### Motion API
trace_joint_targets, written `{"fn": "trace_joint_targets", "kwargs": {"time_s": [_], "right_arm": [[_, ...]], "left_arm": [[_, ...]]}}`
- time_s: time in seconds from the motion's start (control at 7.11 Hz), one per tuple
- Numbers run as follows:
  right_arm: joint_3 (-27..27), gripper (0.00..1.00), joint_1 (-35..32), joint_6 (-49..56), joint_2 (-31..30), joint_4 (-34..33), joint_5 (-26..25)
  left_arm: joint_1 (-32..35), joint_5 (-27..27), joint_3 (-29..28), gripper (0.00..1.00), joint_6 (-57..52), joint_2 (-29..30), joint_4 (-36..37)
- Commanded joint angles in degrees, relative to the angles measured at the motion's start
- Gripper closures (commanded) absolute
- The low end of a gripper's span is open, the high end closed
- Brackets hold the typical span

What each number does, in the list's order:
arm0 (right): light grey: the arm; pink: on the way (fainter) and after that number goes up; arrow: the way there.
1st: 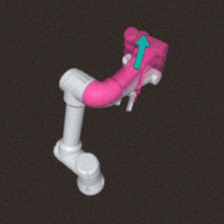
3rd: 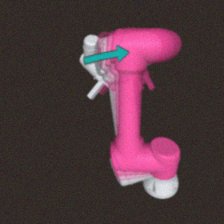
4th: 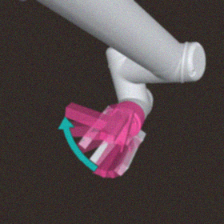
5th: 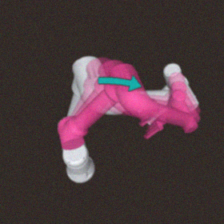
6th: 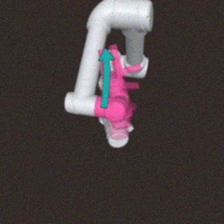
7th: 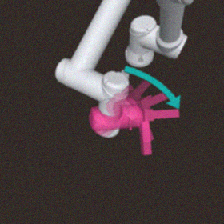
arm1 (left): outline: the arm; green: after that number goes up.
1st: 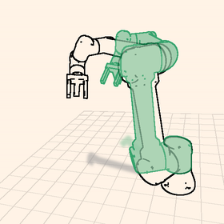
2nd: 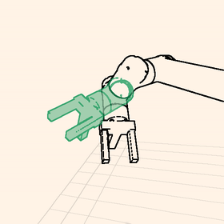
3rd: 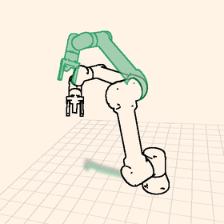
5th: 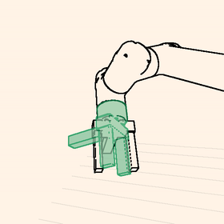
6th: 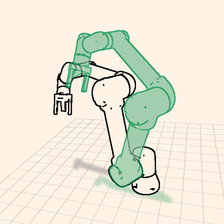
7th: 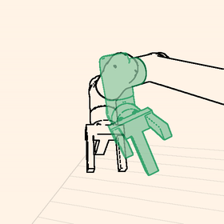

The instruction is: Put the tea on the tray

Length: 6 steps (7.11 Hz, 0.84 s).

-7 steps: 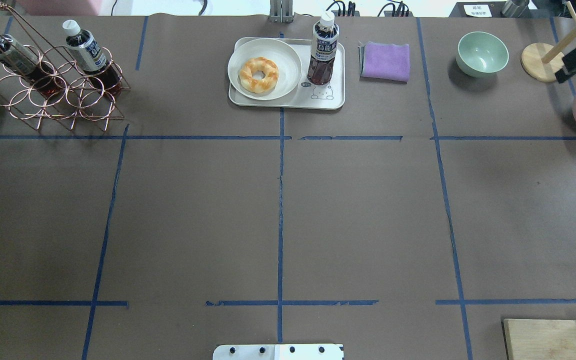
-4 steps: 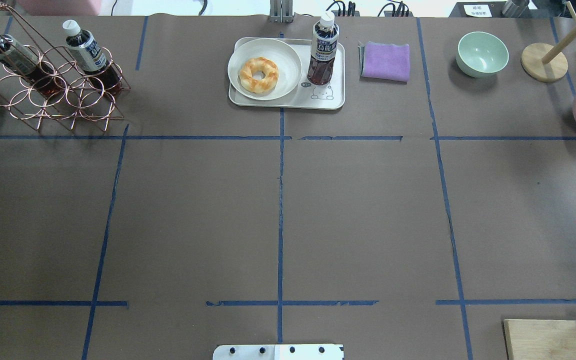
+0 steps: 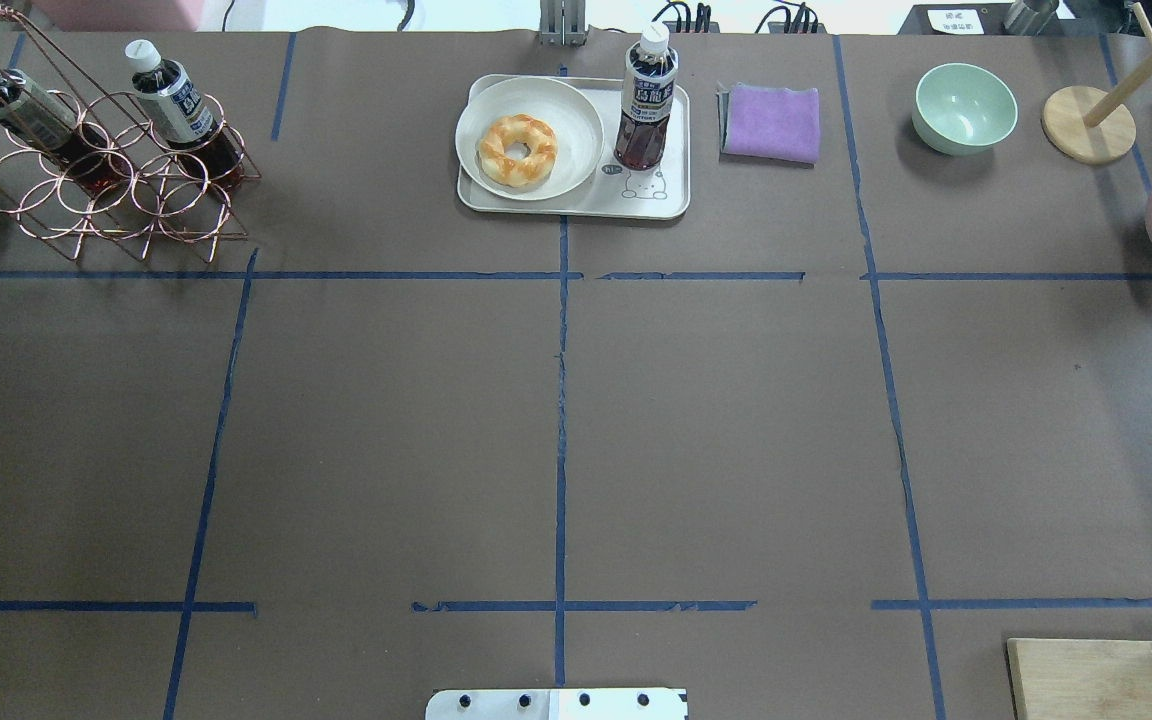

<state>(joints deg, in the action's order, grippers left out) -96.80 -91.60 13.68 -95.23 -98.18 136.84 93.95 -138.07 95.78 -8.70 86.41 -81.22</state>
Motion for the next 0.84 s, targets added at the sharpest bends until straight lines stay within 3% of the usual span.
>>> {"fn": "trace_joint_targets", "kwargs": {"time_s": [0.0,0.14,0.7], "right_arm": [[3.46,0.0,-3.14,-1.45,-1.01,5.89,1.58],[3.55,0.0,-3.93,-1.9,-1.01,5.89,4.72],[2.84,0.0,-4.29,-6.48,-0.21,6.07,4.58]], "left_arm": [[0.0,-0.01,0.02,0.0,0.0,0.07,-0.08],[0.0,-0.01,0.02,0.0,0.0,0.07,-0.08],[0.0,-0.01,-0.07,0.0,-0.09,0.07,-0.08]]}}
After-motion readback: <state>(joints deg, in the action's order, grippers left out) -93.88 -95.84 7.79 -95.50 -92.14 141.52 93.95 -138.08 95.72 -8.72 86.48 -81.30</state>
